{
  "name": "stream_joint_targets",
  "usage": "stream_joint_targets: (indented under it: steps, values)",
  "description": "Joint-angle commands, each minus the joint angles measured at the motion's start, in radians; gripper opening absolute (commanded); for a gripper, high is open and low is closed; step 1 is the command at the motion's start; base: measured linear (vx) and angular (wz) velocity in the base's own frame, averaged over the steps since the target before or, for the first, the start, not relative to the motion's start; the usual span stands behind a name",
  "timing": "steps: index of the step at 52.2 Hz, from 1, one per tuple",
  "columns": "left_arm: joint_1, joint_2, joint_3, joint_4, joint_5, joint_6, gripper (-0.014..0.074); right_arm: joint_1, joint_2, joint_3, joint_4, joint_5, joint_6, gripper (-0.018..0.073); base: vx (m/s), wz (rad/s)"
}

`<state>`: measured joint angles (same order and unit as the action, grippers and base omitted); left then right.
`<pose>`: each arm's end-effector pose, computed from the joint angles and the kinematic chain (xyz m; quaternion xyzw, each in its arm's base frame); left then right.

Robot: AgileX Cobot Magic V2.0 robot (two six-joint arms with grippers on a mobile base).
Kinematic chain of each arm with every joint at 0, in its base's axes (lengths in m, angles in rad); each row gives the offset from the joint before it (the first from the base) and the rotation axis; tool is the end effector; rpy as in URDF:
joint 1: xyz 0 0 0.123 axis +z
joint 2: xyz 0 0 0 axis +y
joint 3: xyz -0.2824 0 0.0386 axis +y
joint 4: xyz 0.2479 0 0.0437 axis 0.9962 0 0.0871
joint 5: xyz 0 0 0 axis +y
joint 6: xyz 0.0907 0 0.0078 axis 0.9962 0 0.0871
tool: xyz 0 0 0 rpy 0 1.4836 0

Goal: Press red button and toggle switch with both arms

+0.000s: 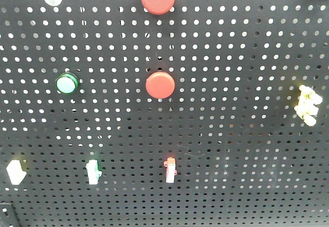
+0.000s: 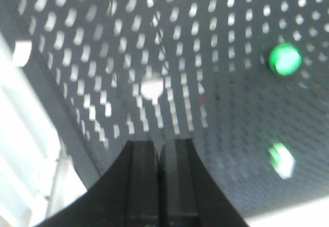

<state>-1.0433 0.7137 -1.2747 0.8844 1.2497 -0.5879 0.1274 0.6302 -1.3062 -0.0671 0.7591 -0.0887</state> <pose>0.0851 -0.0133 0.4796 0.1126 0.7948 -0.0172 0.5961 0.0517 0.0024 0.5101 -0.0769 0.7011 -0.0198 0.7087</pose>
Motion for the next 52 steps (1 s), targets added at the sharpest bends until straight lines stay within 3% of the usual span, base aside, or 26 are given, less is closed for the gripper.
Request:
stream_joint_targets:
  steps: [1,20,26,33,37,52]
  values:
    - [-0.004,-0.014,-0.018,0.029,-0.029,-0.014,0.0001,-0.006,0.010,-0.027,-0.004,-0.076,-0.001,0.0000,0.00,0.00]
    - [-0.004,-0.037,-0.020,0.070,-0.029,-0.004,0.0001,-0.006,0.010,-0.027,-0.004,-0.076,-0.001,0.0000,0.00,0.00]
    - [0.031,-0.035,0.016,0.088,-0.220,0.025,0.0001,-0.006,0.010,-0.027,-0.004,-0.076,-0.001,0.0000,0.00,0.00]
    - [0.218,-0.047,0.131,0.078,-0.514,0.051,0.0001,-0.006,0.010,-0.027,-0.007,-0.075,-0.001,0.0000,0.00,0.01]
    - [0.343,-0.078,0.214,0.006,-0.659,0.014,0.0001,-0.006,0.010,-0.027,-0.004,-0.075,-0.004,0.0000,0.00,0.00]
    - [0.693,-0.327,0.616,-0.265,-0.889,-0.008,0.0001,-0.006,0.010,-0.027,-0.007,-0.075,-0.004,0.0000,0.00,0.00]
